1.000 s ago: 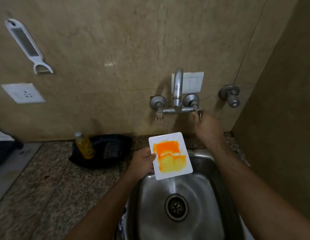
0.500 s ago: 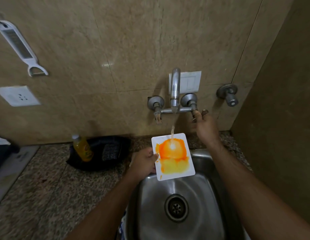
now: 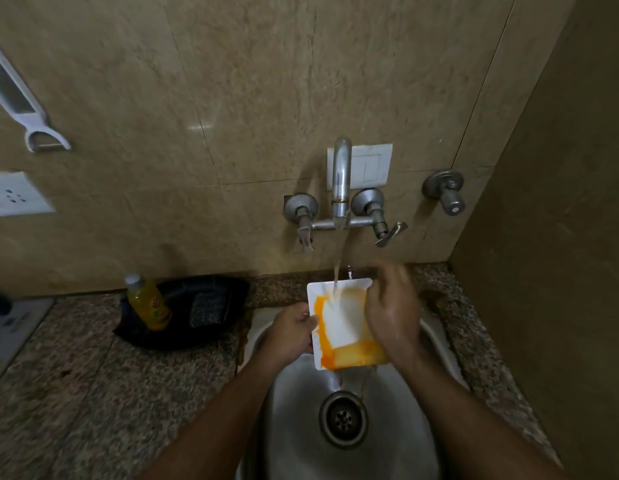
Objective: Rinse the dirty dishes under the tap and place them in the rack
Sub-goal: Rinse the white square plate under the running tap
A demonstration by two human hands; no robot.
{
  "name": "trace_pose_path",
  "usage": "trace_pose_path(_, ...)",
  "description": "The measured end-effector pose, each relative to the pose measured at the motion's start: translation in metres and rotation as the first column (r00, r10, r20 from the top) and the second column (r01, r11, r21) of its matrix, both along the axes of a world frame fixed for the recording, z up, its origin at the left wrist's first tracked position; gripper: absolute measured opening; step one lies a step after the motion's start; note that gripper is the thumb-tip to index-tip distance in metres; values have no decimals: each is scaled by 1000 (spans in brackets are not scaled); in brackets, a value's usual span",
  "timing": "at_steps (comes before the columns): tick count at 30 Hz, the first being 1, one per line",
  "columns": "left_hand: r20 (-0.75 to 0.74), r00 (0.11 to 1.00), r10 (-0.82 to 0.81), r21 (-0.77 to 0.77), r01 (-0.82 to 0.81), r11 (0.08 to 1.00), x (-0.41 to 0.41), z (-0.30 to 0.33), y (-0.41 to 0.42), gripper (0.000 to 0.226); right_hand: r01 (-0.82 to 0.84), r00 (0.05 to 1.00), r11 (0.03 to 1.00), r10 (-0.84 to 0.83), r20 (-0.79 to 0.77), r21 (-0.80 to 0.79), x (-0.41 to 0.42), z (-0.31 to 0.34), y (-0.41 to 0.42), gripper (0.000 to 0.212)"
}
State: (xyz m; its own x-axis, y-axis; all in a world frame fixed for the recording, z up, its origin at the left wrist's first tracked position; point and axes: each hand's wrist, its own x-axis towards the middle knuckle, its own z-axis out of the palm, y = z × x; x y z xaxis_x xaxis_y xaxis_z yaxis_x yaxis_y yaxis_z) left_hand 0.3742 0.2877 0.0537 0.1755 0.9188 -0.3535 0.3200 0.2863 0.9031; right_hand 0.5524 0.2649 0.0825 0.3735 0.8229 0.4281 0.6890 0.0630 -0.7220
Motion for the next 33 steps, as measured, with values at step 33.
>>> trace_pose_path(33,-21,999,29,102,-27,994,8,-6,11,14,-228,801,900,-43,-597,-372,5,-45,-4,59)
